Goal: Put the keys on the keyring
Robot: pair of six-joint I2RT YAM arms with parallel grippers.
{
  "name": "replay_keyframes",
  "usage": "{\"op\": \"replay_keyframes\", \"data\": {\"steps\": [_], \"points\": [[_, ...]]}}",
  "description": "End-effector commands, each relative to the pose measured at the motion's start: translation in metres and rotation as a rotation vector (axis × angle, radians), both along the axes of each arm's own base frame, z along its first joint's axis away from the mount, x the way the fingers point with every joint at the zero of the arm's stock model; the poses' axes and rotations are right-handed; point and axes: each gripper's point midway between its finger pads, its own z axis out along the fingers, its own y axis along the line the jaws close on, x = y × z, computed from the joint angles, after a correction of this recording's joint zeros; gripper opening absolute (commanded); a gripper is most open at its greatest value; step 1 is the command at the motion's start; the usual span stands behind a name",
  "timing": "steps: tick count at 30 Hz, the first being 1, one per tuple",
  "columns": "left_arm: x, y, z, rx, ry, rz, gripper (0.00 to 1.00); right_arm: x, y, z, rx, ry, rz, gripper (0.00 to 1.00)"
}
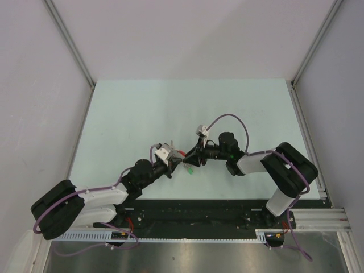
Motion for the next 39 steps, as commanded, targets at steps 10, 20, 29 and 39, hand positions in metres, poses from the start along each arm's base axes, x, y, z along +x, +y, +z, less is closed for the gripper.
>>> {"op": "replay_keyframes", "data": {"steps": [10,20,29,39], "points": [[-0.006,-0.01,0.02,-0.07,-0.043,-0.062,0.0,-0.001,0.017,0.014,0.052,-0.078,0.098,0.37],[-0.007,-0.009,0.021,-0.072,-0.045,-0.062,0.0,-0.007,0.022,0.016,0.049,-0.085,0.144,0.0],[-0.003,0.024,0.04,-0.078,-0.082,0.074,0.23,-0.002,0.012,0.029,-0.047,-0.173,0.051,0.0],[-0.014,0.041,0.034,-0.094,-0.091,0.088,0.44,-0.006,0.011,0.039,-0.075,-0.229,0.003,0.0]]}}
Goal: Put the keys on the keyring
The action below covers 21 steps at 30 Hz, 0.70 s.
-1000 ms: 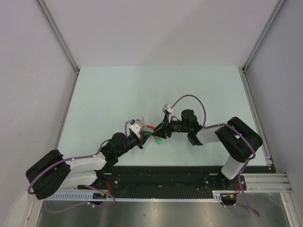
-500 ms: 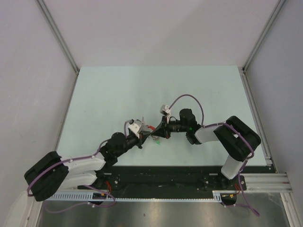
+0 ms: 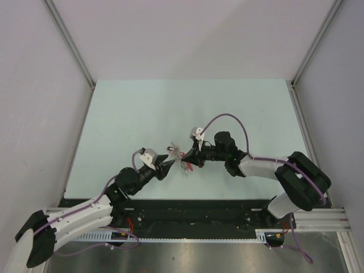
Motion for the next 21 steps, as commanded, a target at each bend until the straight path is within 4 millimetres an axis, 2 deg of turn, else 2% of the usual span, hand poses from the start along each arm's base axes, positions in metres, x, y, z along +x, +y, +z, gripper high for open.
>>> {"op": "replay_keyframes", "data": {"steps": [1,5,6,8,9,10,11,12,13,14,15,17,18,19,21], "points": [[-0.002,0.0,-0.012,0.026,0.019,-0.01,0.43,0.008,0.001,0.016,0.006,-0.076,-0.03,0.0],[-0.002,-0.007,-0.01,0.035,0.021,-0.037,0.43,0.01,-0.001,0.02,-0.024,-0.123,-0.077,0.0],[-0.002,-0.006,-0.012,0.036,0.026,-0.034,0.43,0.019,-0.004,0.024,-0.05,-0.177,-0.121,0.0],[-0.001,-0.005,-0.011,0.029,0.029,-0.024,0.43,0.02,-0.009,0.026,-0.093,-0.198,-0.149,0.0],[0.002,-0.001,-0.012,0.024,0.039,0.005,0.45,0.031,-0.008,0.034,-0.108,-0.226,-0.204,0.0],[0.004,0.001,-0.013,0.022,0.045,0.027,0.46,0.033,-0.013,0.021,-0.195,-0.201,-0.228,0.0],[0.006,0.003,-0.012,0.02,0.047,0.042,0.47,0.036,-0.012,0.016,-0.243,-0.194,-0.228,0.0],[0.009,0.008,-0.014,0.019,0.054,0.076,0.5,0.023,-0.003,0.017,-0.233,-0.172,-0.149,0.0],[0.01,0.01,-0.014,0.016,0.055,0.09,0.52,0.021,0.003,0.02,-0.21,-0.17,-0.134,0.0],[0.011,0.012,-0.015,0.017,0.06,0.103,0.53,0.025,0.005,0.008,-0.241,-0.164,-0.155,0.0],[0.013,0.017,-0.014,0.006,0.062,0.132,0.55,0.034,0.001,-0.005,-0.303,-0.164,-0.208,0.0],[0.014,0.02,-0.015,-0.003,0.077,0.15,0.58,0.032,-0.004,-0.022,-0.372,-0.076,-0.196,0.0],[0.014,0.022,-0.013,-0.015,0.077,0.156,0.6,0.04,-0.012,-0.027,-0.398,-0.07,-0.271,0.0],[0.013,0.023,-0.012,-0.023,0.081,0.164,0.62,0.04,-0.016,-0.029,-0.398,-0.063,-0.267,0.0],[0.012,0.025,-0.016,-0.024,0.1,0.173,0.66,0.026,-0.019,-0.033,-0.373,-0.01,-0.207,0.0]]}}
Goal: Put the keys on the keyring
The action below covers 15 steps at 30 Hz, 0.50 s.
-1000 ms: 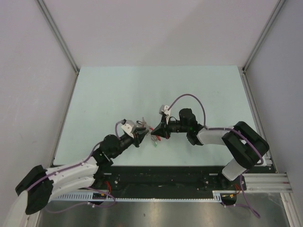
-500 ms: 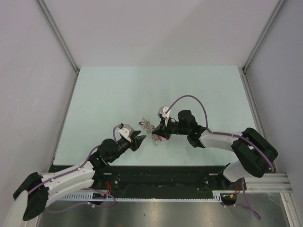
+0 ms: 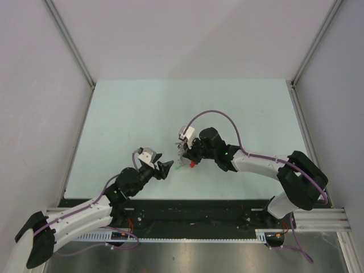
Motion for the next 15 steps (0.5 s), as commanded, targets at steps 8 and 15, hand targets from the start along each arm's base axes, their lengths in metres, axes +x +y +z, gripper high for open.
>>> {"op": "replay_keyframes", "data": {"steps": [8,15], "points": [[0.007,0.009,0.006,-0.077,0.035,0.086,0.84,-0.029,-0.023,-0.062,-0.18,0.128,0.065,0.0],[0.005,0.005,-0.005,-0.047,0.047,0.065,0.86,-0.037,-0.021,-0.079,-0.208,0.151,0.118,0.01]]}}
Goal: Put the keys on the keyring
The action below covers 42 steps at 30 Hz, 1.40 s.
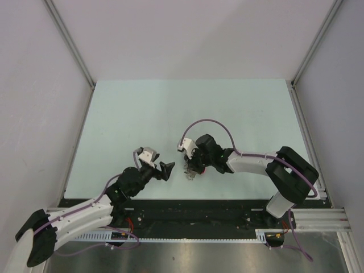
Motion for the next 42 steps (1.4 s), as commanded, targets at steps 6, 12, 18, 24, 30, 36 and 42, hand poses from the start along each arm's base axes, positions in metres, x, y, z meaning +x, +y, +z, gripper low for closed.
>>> {"op": "replay_keyframes", "data": {"steps": [6,12,18,24,30,36,42], "points": [[0.002,-0.001,-0.002,-0.036,-0.004,0.009,0.87,-0.006,0.0,-0.008,-0.024,0.002,0.048,0.08],[0.001,-0.005,-0.005,-0.027,-0.011,-0.02,0.87,-0.002,0.001,0.026,0.037,-0.028,0.014,0.25],[0.002,-0.015,-0.009,-0.005,-0.002,-0.062,0.85,0.016,-0.013,0.067,0.128,-0.039,-0.105,0.36],[0.003,-0.022,-0.013,0.001,0.018,-0.093,0.84,0.013,-0.025,0.05,0.062,0.003,-0.136,0.35],[0.001,-0.041,-0.03,0.095,0.114,-0.18,0.83,0.021,-0.025,0.041,0.053,0.025,-0.209,0.39],[0.003,-0.05,-0.041,0.133,0.198,-0.194,0.79,0.021,-0.028,0.033,0.046,0.062,-0.261,0.43],[0.002,-0.057,-0.057,0.205,0.262,-0.232,0.71,0.021,-0.032,0.024,0.027,0.071,-0.298,0.44]]}}
